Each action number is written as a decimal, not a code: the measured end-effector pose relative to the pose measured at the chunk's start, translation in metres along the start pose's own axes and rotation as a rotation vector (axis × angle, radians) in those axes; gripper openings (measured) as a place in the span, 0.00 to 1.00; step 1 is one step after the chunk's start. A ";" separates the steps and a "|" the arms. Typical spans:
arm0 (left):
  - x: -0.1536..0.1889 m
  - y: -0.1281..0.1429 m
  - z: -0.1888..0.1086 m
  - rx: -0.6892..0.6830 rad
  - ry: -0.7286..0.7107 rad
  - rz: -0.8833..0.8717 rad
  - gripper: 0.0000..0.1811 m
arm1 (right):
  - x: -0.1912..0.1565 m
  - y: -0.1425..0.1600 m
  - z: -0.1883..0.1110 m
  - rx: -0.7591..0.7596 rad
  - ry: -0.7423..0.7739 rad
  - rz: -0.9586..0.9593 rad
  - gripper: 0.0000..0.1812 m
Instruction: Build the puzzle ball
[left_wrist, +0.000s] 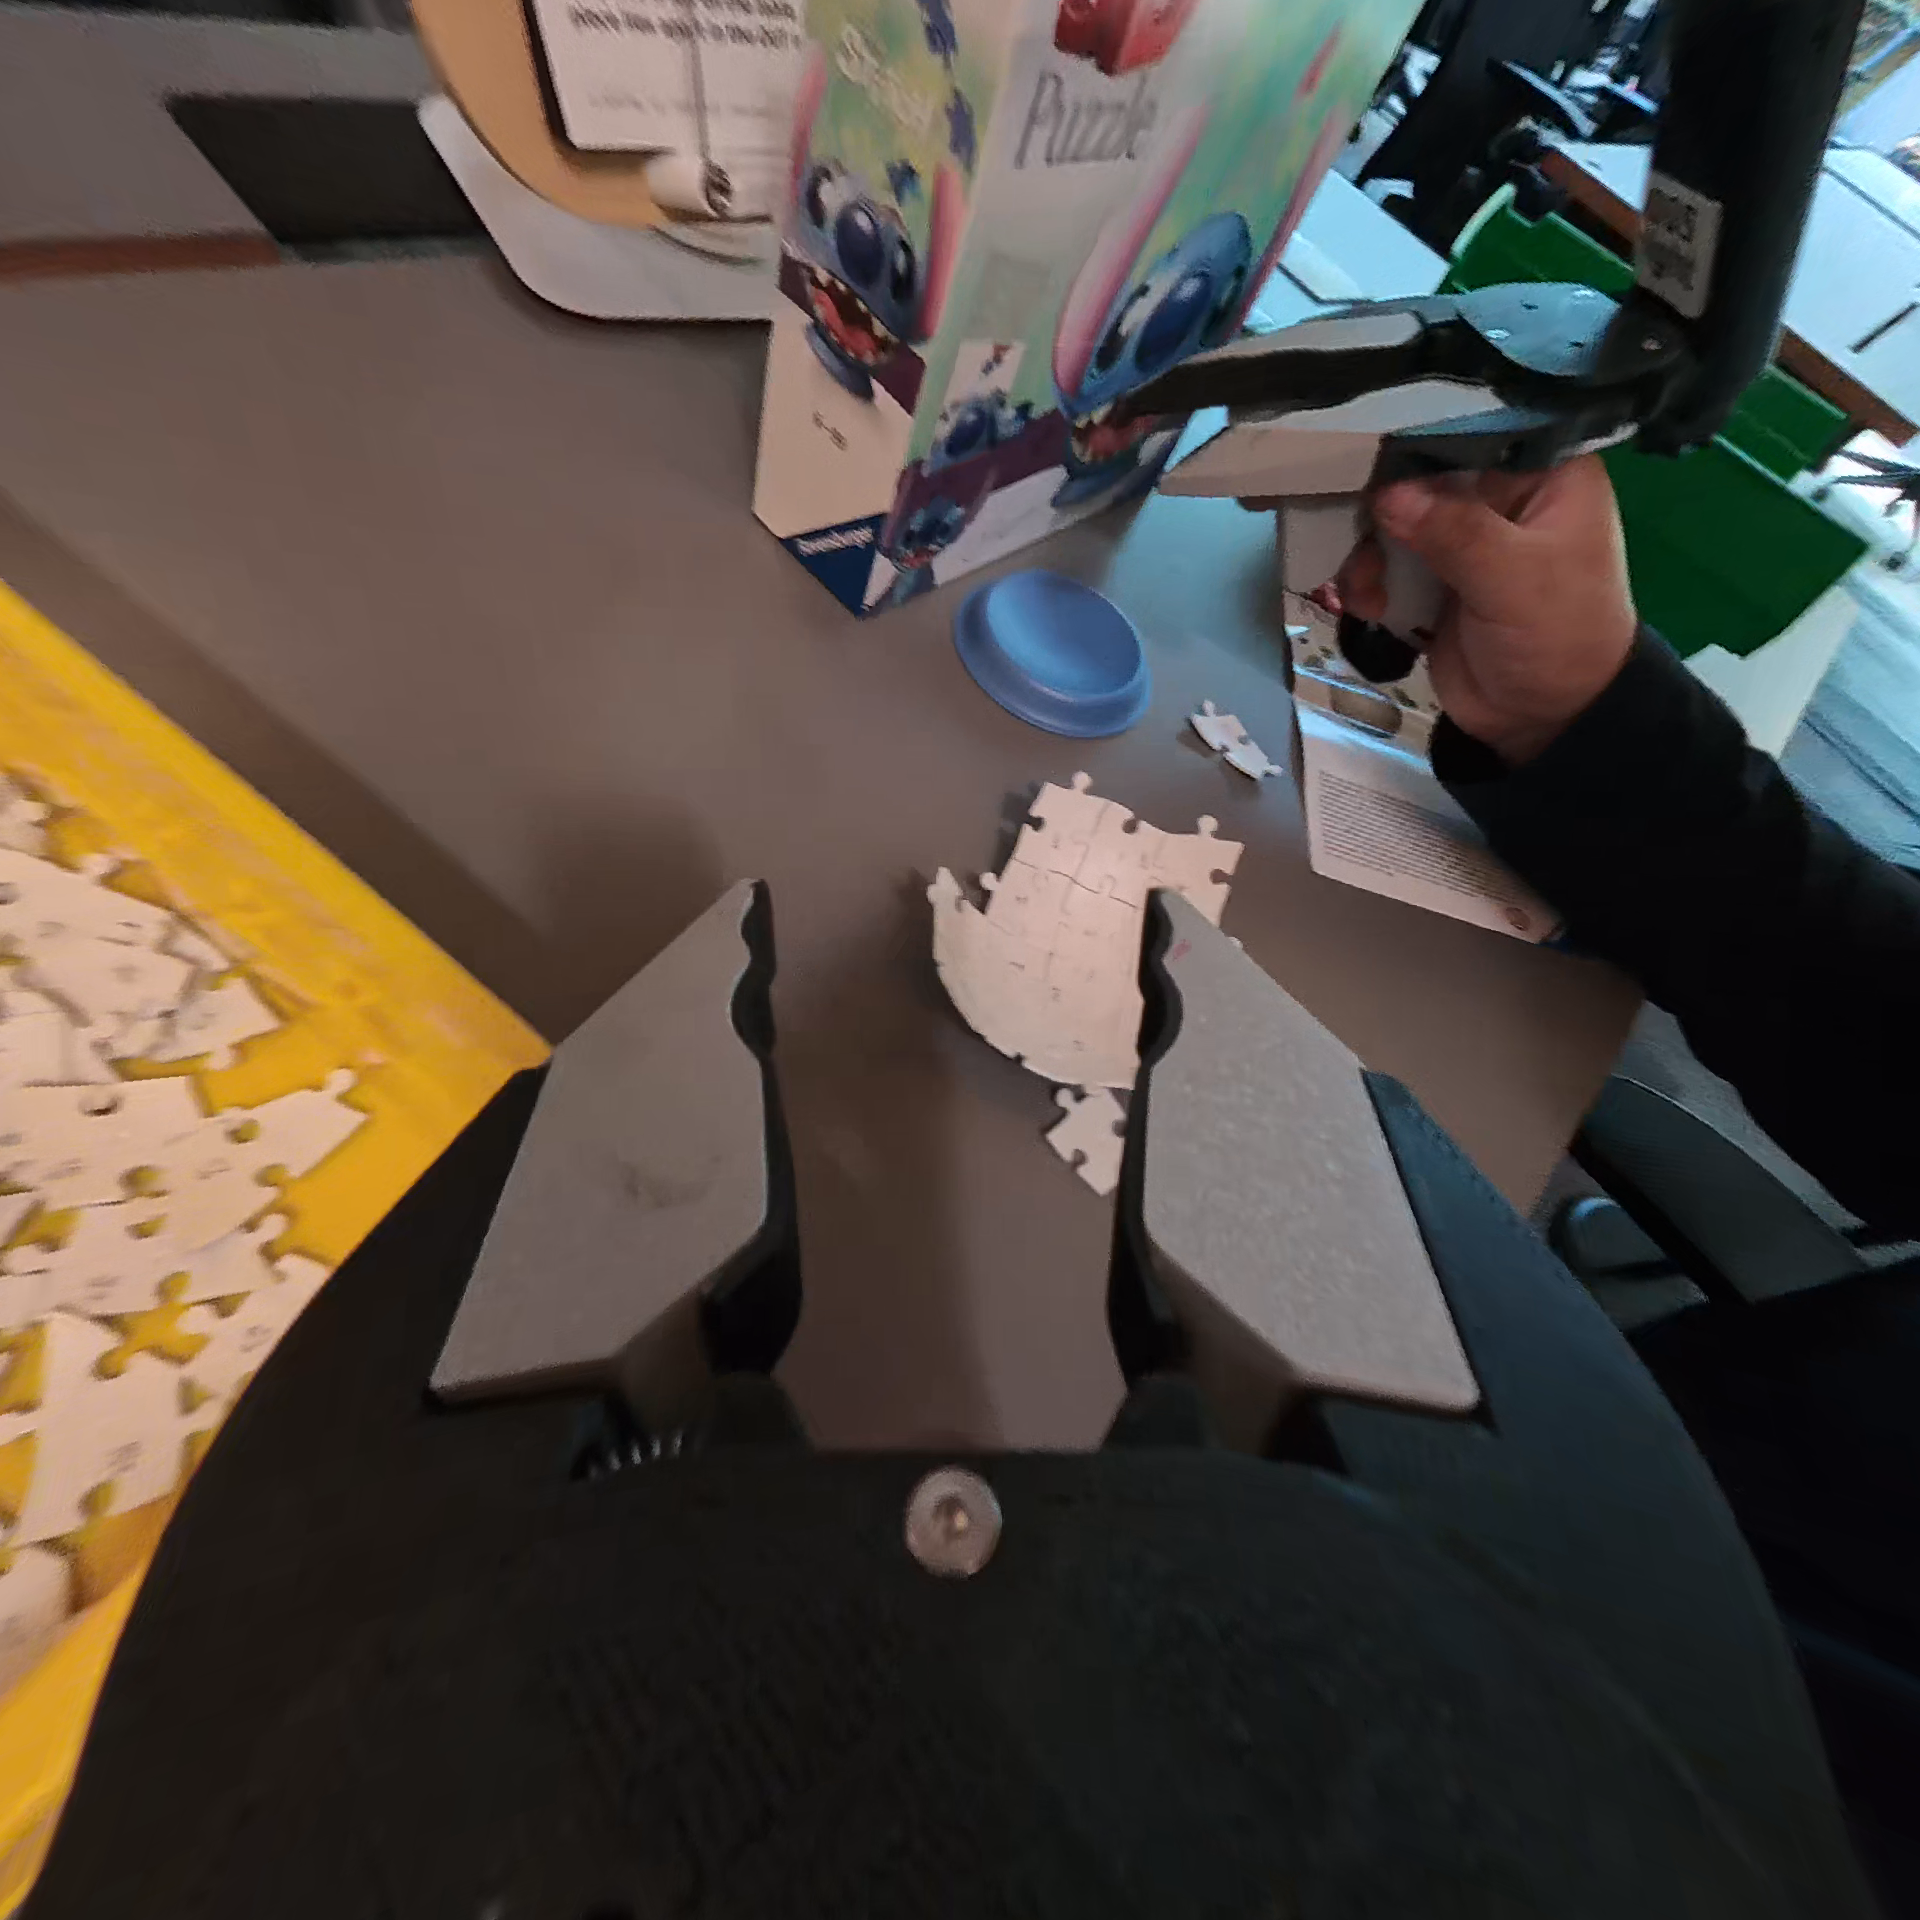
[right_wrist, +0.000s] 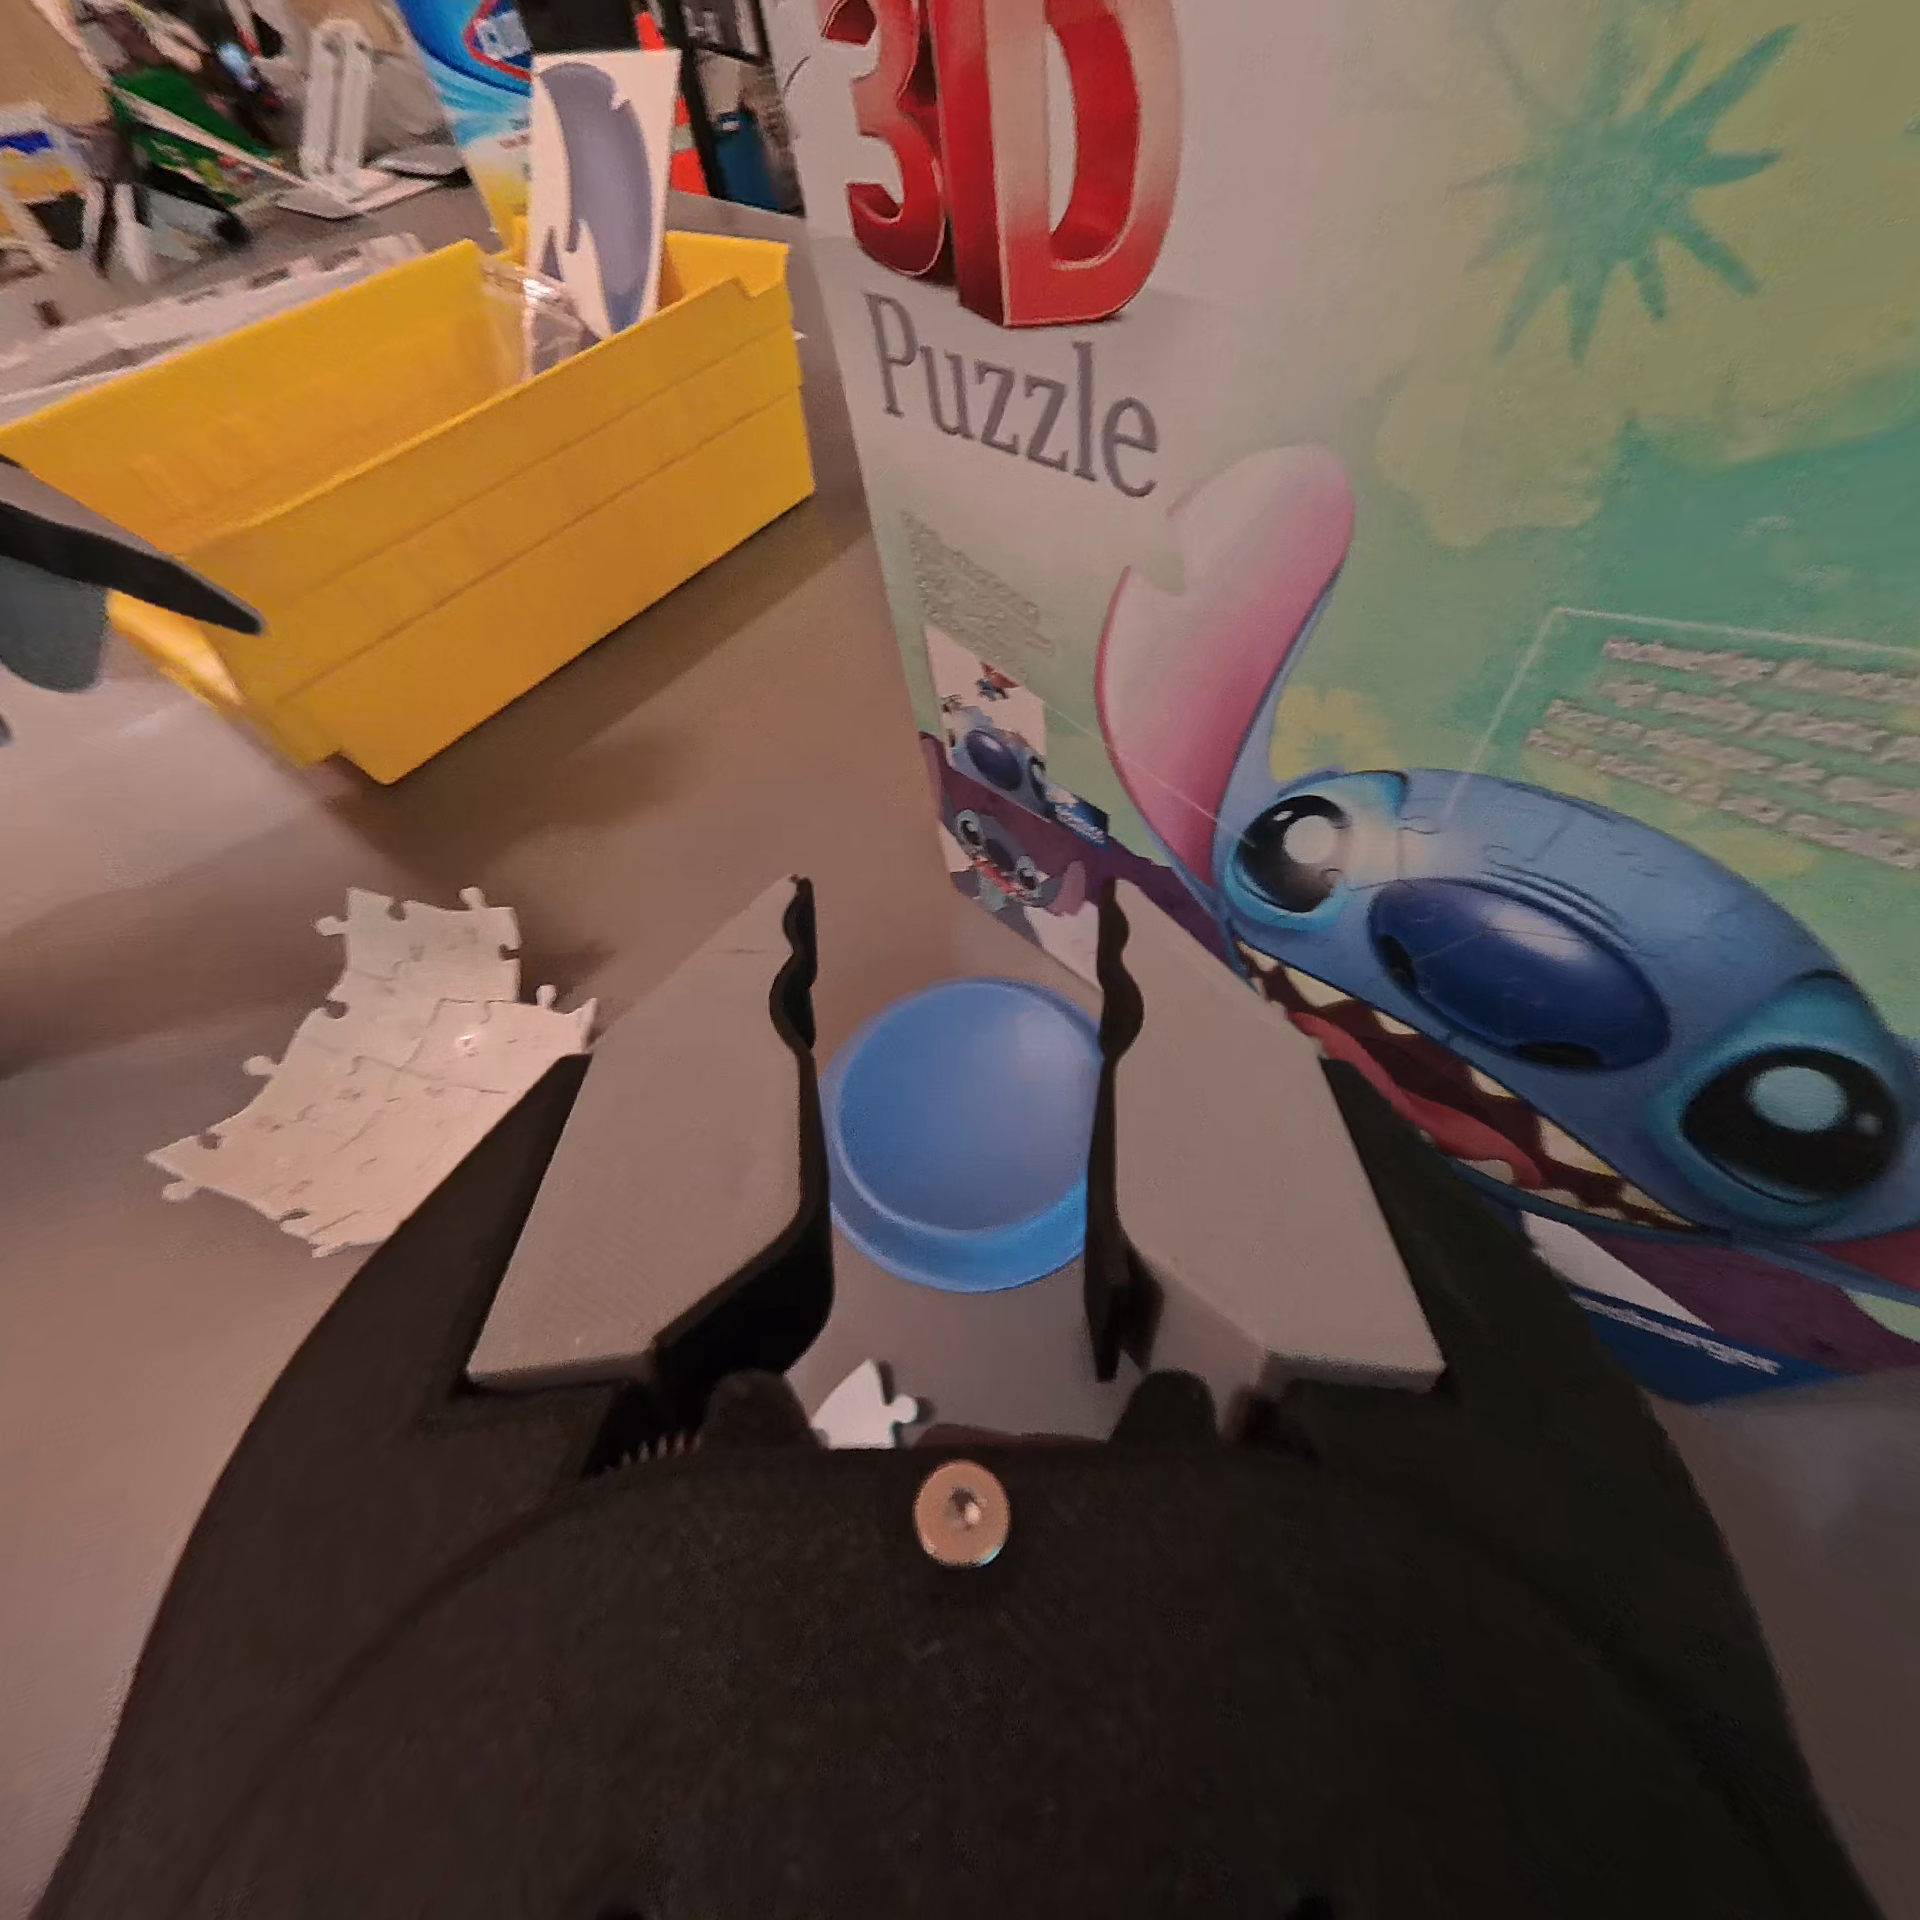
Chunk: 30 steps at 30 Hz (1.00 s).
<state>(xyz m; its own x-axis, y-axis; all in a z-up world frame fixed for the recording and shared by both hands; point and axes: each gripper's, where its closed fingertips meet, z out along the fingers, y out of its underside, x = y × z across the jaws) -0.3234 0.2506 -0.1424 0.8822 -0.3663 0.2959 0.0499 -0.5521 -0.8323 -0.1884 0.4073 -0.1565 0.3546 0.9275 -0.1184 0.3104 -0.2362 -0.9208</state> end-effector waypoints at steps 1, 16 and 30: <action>-0.003 -0.002 -0.003 0.015 -0.017 0.007 0.38 | 0.003 -0.002 -0.002 0.007 0.024 -0.014 0.28; -0.006 -0.002 0.008 0.353 0.019 0.159 0.31 | -0.006 -0.010 -0.004 0.054 -0.007 -0.035 0.30; 0.025 0.038 0.048 0.113 0.030 0.433 0.33 | -0.007 0.009 0.012 -0.007 -0.017 -0.079 0.29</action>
<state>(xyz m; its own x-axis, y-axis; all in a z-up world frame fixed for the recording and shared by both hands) -0.2767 0.2560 -0.1893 0.8193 -0.5678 -0.0794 -0.2687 -0.2580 -0.9280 -0.1991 0.4020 -0.1689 0.3134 0.9482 -0.0515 0.3435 -0.1638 -0.9247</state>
